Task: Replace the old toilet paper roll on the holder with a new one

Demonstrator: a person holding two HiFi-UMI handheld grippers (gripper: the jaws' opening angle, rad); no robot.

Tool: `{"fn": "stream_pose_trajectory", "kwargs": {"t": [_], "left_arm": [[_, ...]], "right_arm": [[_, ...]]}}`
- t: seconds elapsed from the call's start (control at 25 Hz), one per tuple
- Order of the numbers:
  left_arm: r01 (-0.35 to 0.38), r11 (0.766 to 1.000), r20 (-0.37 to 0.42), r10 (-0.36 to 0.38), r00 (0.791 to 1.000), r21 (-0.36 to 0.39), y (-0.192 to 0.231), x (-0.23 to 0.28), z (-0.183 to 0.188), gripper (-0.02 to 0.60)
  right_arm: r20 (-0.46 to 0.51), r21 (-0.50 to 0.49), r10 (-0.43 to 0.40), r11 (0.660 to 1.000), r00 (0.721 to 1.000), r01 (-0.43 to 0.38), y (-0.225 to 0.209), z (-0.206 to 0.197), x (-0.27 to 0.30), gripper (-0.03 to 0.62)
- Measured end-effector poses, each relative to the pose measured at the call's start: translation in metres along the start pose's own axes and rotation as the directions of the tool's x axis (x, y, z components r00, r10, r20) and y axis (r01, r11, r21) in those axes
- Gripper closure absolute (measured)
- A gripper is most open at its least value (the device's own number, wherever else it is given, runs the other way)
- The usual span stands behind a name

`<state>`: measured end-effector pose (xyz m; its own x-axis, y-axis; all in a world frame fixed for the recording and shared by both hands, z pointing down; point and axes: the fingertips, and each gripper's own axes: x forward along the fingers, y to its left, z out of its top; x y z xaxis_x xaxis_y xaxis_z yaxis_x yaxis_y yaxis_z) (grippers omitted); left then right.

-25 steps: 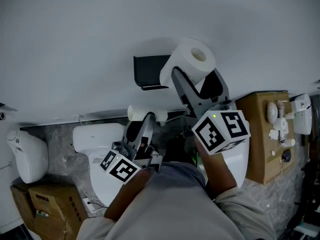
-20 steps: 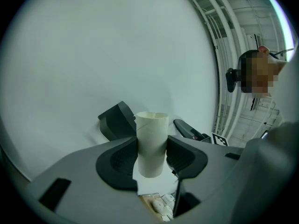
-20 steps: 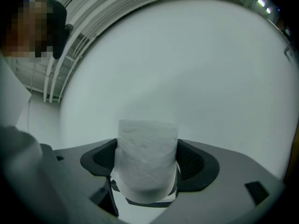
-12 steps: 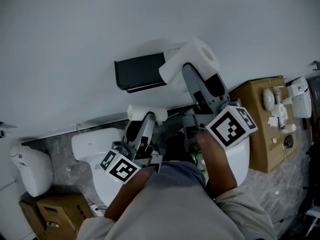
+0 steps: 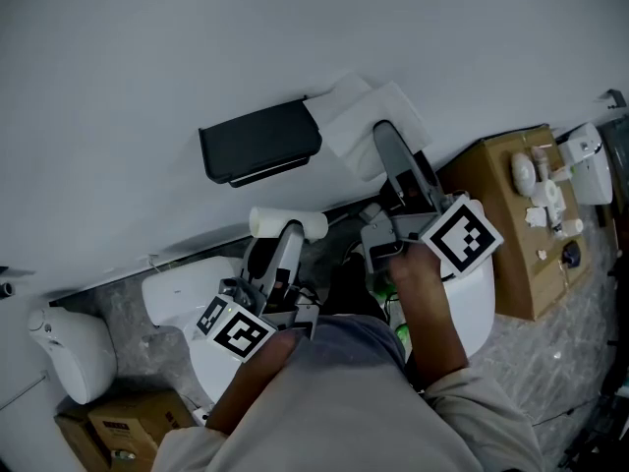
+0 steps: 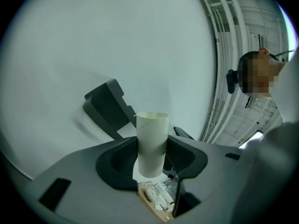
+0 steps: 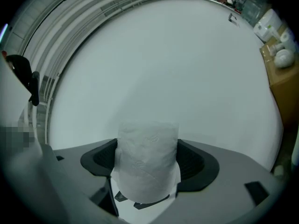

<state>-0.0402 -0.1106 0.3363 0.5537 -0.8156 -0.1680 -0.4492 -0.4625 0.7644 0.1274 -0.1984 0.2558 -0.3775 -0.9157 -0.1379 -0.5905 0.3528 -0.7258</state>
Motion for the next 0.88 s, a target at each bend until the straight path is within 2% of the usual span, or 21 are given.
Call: {"fn": "stream_pose_trajectory", "kwargs": {"t": [0.4, 0.52, 0.6, 0.76, 0.88], "left_arm": [[0.013, 1.0, -0.051, -0.014, 0.999, -0.022, -0.003, 0.006, -0.021, 0.39], [0.017, 1.0, -0.059, -0.018, 0.998, -0.026, -0.004, 0.006, -0.023, 0.39], [0.015, 1.0, -0.06, -0.017, 0.998, -0.026, -0.004, 0.006, -0.024, 0.39], [0.002, 1.0, -0.049, -0.003, 0.999, -0.023, -0.002, 0.002, -0.022, 0.39], [-0.009, 1.0, -0.041, 0.008, 0.999, -0.02, 0.0, -0.004, -0.02, 0.39]], "right_arm": [[0.05, 0.123, -0.032, 0.992, 0.998, 0.026, -0.031, 0.011, -0.031, 0.197], [0.057, 0.208, -0.076, 0.976, 0.995, 0.063, -0.053, 0.001, -0.036, 0.197], [0.057, 0.305, -0.112, 0.948, 0.992, 0.09, -0.072, -0.009, -0.038, 0.197], [0.045, 0.511, -0.146, 0.853, 0.988, 0.102, -0.102, -0.034, -0.037, 0.197], [0.033, 0.586, -0.158, 0.803, 0.987, 0.109, -0.113, -0.05, -0.034, 0.197]]}}
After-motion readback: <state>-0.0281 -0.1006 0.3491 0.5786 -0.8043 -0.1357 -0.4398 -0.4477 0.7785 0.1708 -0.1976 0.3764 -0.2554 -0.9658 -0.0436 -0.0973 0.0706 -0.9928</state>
